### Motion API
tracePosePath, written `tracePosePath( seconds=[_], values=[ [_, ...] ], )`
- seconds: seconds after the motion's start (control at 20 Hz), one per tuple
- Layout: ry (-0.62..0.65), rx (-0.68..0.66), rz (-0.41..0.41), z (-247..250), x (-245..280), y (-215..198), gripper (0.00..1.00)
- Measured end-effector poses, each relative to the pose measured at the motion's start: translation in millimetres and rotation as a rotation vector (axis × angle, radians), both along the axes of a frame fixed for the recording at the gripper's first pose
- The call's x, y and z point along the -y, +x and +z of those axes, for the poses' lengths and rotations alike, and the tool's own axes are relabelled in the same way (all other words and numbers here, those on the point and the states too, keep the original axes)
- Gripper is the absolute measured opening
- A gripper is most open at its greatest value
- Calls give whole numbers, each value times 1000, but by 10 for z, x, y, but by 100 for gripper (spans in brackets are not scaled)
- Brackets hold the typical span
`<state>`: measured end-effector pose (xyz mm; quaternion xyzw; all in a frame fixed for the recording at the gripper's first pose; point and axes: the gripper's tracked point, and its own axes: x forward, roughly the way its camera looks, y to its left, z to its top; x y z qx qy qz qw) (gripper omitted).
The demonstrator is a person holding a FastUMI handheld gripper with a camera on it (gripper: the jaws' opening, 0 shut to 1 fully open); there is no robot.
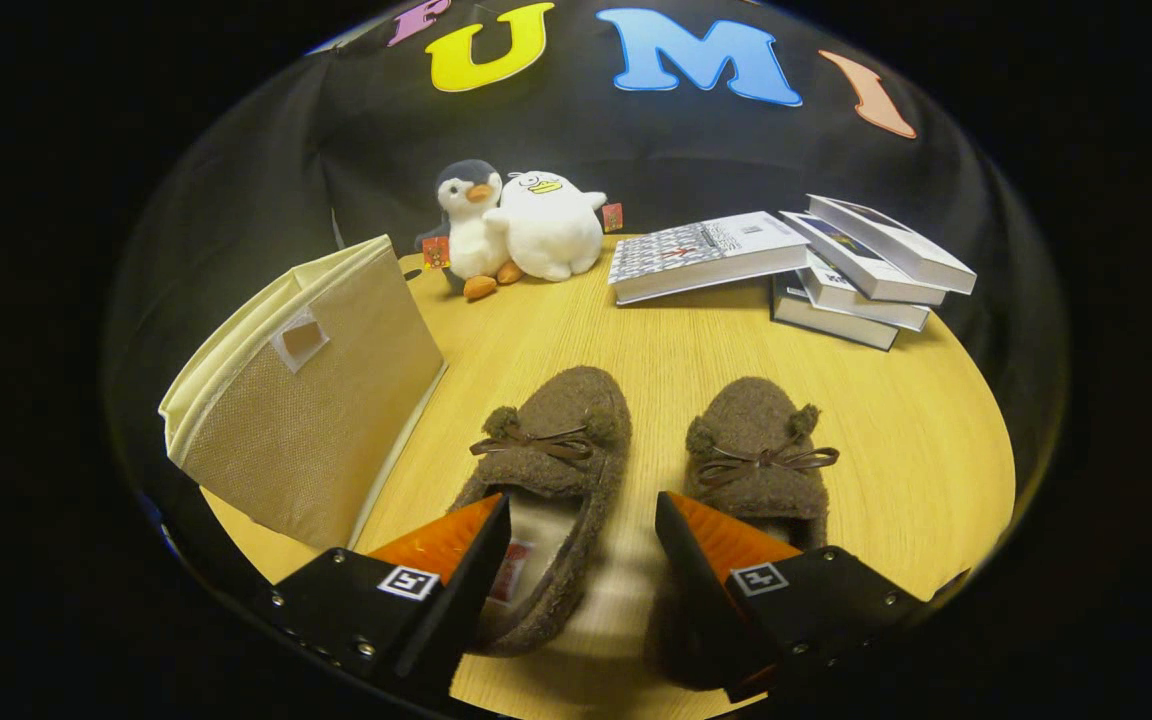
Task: Open the storage box then place both shoes into the box .Put the left shoe in first, then the right shoe, with the right side of both shoes facing outward in a uniform manner.
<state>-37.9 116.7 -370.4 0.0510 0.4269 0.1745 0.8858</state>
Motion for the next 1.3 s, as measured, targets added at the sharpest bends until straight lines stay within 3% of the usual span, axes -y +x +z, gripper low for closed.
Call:
tracePosePath(
  seconds=[0.1,0.15,0.25,0.4,0.5,0.7,0.8,1.3],
  values=[
    [14,-29,-7,-54,-63,24,86],
    [13,-45,-11,-78,-70,12,71],
    [0,-79,-7,-169,-118,-2,60],
    [-16,-124,-8,-204,-134,-22,60],
    [-6,-139,-55,-229,-135,-4,40],
    [-23,-175,-59,-254,-120,0,40],
    [-20,-200,-138,-267,-33,8,2],
    [193,-276,-308,92,-11,95,0]
  ],
)
